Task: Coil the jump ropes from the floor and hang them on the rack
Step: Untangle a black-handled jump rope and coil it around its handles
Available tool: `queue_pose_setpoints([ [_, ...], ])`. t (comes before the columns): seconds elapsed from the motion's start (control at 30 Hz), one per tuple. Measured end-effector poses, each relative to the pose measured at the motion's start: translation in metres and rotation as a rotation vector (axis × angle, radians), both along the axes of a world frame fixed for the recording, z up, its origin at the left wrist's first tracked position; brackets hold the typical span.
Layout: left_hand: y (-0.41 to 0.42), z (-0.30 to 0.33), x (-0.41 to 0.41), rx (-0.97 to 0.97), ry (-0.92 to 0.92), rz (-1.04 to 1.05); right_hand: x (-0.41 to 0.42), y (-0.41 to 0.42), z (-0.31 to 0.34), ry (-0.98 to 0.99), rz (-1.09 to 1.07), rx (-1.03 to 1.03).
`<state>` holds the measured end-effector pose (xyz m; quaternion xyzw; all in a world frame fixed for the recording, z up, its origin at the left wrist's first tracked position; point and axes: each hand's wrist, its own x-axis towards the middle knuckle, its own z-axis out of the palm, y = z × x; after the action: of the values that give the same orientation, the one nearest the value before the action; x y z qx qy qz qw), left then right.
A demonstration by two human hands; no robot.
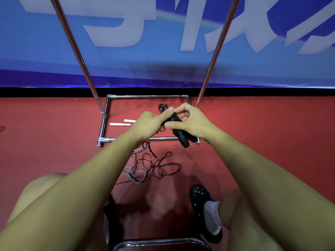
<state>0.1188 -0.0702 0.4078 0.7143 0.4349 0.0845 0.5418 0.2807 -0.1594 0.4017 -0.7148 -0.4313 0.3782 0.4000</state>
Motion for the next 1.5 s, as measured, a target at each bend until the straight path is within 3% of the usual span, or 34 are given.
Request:
queue_pose_setpoints([
  [0.2, -0.003, 0.003, -0.002, -0.051, -0.144, -0.109, 0.005, -0.011, 0.007, 0.353, 0.252, -0.112],
  [0.3, -0.004, 0.005, -0.001, -0.078, -0.205, -0.120, 0.001, -0.013, 0.006, 0.570, 0.277, -0.147],
  [0.43, -0.005, 0.011, 0.001, -0.245, -0.258, -0.084, 0.001, -0.010, 0.008, 0.481, 0.212, -0.064],
  [0.57, -0.002, 0.009, -0.006, -0.493, -0.081, -0.088, 0.012, -0.006, 0.011, 0.311, 0.066, 0.035],
  [0.67, 0.000, 0.003, -0.007, -0.558, -0.077, -0.118, 0.027, -0.004, 0.009, 0.312, -0.045, 0.069],
  [0.8, 0.002, -0.003, -0.002, -0.493, -0.190, -0.079, 0.036, -0.008, 0.008, 0.349, -0.032, 0.060],
  [1.13, 0.007, -0.015, 0.004, -0.435, -0.239, 0.126, 0.041, -0.009, 0.006, 0.376, -0.040, -0.005],
  [1.33, 0.007, -0.012, 0.006, -0.163, -0.208, 0.175, 0.037, -0.002, 0.011, 0.742, -0.113, -0.087],
  [1.5, 0.001, -0.006, 0.004, 0.090, -0.118, 0.124, 0.034, 0.000, 0.004, 0.634, -0.121, -0.136],
])
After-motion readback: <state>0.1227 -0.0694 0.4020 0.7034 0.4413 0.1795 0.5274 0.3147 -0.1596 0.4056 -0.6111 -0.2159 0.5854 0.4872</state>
